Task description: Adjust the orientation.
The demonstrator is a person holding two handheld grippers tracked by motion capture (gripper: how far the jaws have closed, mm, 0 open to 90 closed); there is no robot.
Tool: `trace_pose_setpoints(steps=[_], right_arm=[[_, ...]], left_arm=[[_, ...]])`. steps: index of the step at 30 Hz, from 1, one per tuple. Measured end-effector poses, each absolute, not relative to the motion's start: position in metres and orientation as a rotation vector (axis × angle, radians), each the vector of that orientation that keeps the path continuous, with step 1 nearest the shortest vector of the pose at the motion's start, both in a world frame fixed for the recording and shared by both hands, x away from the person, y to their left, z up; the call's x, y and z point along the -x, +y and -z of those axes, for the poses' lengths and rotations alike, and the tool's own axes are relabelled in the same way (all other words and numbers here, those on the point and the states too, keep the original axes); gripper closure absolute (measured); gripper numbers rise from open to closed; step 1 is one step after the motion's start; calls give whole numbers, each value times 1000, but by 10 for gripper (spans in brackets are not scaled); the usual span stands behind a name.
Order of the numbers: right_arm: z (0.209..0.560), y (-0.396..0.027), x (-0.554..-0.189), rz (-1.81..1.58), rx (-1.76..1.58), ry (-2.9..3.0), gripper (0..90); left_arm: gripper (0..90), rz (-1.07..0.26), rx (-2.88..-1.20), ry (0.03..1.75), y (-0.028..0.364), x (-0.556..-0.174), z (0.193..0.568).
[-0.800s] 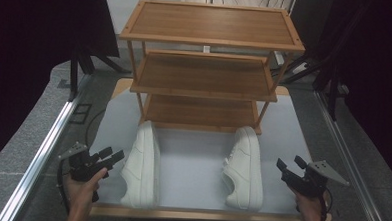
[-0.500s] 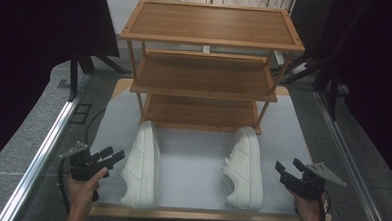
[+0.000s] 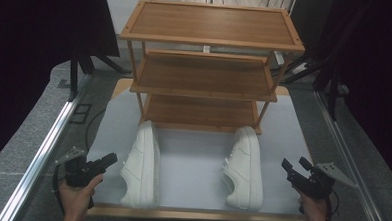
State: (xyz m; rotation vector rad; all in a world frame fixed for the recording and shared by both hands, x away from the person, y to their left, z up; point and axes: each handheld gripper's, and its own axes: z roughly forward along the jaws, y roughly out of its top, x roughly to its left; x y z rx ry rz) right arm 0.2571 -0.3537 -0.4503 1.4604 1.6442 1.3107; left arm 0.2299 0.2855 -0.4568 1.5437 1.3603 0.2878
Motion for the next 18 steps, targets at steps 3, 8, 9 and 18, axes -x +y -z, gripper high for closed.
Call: trace_pose_setpoints(steps=[3,8,9,18], right_arm=[[450,-354,-259,-1321,-1462,1647,290],[449,-352,-264,-1335,-1459,1649,291],[449,-352,-264,-1335,-1459,1649,291],[448,-355,-266,-1345,-1485,1633,294]], left_arm=[[858,-298,-1553,1361,284,-223,456],[862,-313,-1546,1377,280,-202,461],[865,-313,-1546,1377,280,-202,461],[875,-285,-1590,1336,267,-181,463]])
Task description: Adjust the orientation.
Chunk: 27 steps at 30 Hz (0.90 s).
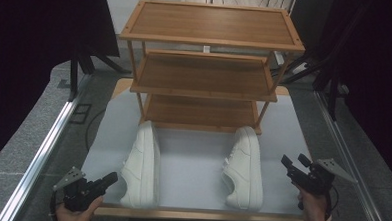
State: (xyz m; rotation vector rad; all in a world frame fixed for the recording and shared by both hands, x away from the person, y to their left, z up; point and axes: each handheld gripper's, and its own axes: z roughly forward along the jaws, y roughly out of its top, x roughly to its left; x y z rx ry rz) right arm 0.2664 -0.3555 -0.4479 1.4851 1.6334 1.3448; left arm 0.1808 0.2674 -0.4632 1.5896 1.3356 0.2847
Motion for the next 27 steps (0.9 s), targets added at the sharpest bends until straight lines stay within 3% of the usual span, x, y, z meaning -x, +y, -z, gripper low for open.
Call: trace_pose_setpoints(steps=[27], right_arm=[[449,-365,-254,-1317,-1539,1579,307]], left_arm=[[886,-229,-1672,1253,249,-187,461]])
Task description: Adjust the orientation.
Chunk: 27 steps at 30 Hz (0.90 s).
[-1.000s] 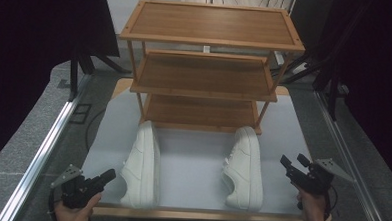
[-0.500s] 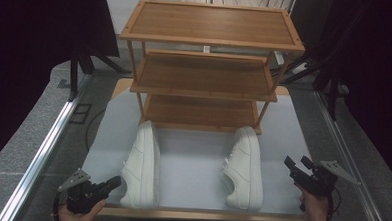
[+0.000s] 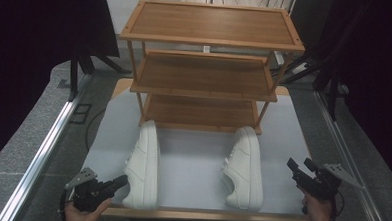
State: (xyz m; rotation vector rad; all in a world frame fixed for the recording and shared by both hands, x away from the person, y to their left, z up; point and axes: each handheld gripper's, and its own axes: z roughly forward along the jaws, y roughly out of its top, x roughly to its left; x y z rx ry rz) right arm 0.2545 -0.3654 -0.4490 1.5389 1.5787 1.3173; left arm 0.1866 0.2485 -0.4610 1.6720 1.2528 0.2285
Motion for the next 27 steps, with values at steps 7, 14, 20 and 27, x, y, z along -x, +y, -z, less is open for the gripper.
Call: trace_pose_setpoints(steps=[7,14,20,27], right_arm=[[449,-368,-252,-1321,-1555,1559,308],[450,-366,-252,-1320,-1554,1566,309],[451,-366,-251,-1321,-1556,1564,310],[451,-365,-250,-1319,-1554,1564,311]], left_arm=[[884,-186,-1658,1190,242,-193,453],[879,-174,-1666,1119,223,-200,440],[860,-177,-1745,1044,188,-215,430],[836,-138,-1766,937,155,-234,414]])
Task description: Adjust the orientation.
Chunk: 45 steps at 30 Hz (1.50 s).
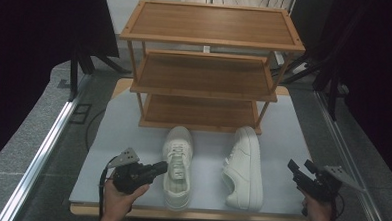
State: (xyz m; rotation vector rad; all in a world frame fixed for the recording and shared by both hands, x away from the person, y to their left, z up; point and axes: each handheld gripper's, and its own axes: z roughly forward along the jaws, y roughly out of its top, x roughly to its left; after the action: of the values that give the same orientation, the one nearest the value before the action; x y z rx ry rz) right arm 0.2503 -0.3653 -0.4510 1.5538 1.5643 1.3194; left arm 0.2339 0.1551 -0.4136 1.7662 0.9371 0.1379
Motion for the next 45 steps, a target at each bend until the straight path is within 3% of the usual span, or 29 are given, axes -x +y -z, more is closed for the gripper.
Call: trace_pose_setpoints(steps=[8,14,22,31,35,45], right_arm=[[441,-351,-246,-1325,-1463,1595,321],[428,-333,-241,-1371,-1380,1635,353],[411,-312,-234,-1397,-1282,1717,372],[409,-302,-232,-1399,-1255,1740,360],[410,-302,-232,-1396,-1260,1743,360],[414,-303,-232,-1381,-1271,1753,359]], left_arm=[[770,-187,-1748,974,158,-242,413],[567,-199,-1754,1050,169,-240,429],[454,-231,-1794,1062,157,-236,431],[436,-341,-1900,1141,125,-243,447],[497,-402,-1933,1161,118,-245,453],[644,-404,-1931,1169,134,-250,450]])
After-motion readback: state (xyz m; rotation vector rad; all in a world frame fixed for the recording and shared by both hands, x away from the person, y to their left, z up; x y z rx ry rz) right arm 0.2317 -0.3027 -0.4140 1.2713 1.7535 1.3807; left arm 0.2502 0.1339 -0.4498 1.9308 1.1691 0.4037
